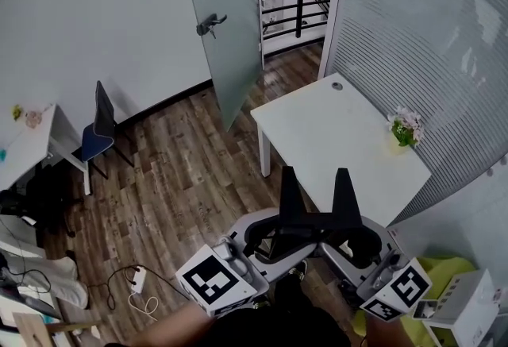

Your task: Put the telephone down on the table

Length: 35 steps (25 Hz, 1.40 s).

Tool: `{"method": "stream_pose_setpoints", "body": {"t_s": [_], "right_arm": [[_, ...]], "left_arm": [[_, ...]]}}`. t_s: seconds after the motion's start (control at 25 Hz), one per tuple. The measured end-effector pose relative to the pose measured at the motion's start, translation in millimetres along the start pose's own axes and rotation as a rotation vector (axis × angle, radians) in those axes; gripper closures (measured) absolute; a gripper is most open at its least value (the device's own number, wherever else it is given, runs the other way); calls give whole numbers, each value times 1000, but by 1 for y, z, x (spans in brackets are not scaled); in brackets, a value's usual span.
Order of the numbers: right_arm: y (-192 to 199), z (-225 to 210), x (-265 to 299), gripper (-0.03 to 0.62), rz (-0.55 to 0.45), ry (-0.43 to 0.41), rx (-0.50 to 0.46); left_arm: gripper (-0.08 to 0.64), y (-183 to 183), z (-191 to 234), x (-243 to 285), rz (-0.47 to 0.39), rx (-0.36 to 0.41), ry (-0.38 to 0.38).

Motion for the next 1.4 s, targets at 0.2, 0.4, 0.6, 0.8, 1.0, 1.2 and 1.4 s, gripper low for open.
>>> {"method": "stream_pose_setpoints", "body": {"t_s": [0.2,0.4,0.6,0.8,1.0,1.2,1.4], "right_arm": [[-20,-47,19,356,-7,-24,-8],[-28,-92,22,356,-12,-26,-13],[-38,-140,21,356,-22,-24,-12],[-40,-176,20,356,-29,-20,-4],[-44,-201,31,356,-30,19,16],[-41,-223,57,356,-41,101,53],[-50,-241,102,356,-61,208,88]], "left_arm": [[313,-25,36,30,3,13,-25],[313,-37,57,68,7,8,-31],[313,-51,77,109,27,14,-30],[313,-56,91,141,55,25,-18],[313,-64,116,162,53,16,17],[313,-62,156,178,74,24,104],[313,-66,214,185,94,31,216]]}}
Point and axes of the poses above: the fingertips, and each gripper's own axes: x forward along the fingers, z to its left, y out of its underside, the point moved 5 cm from there along -x, backward along the fingers, and after that the axes turned 11 degrees about z, right-handed, at the moved point
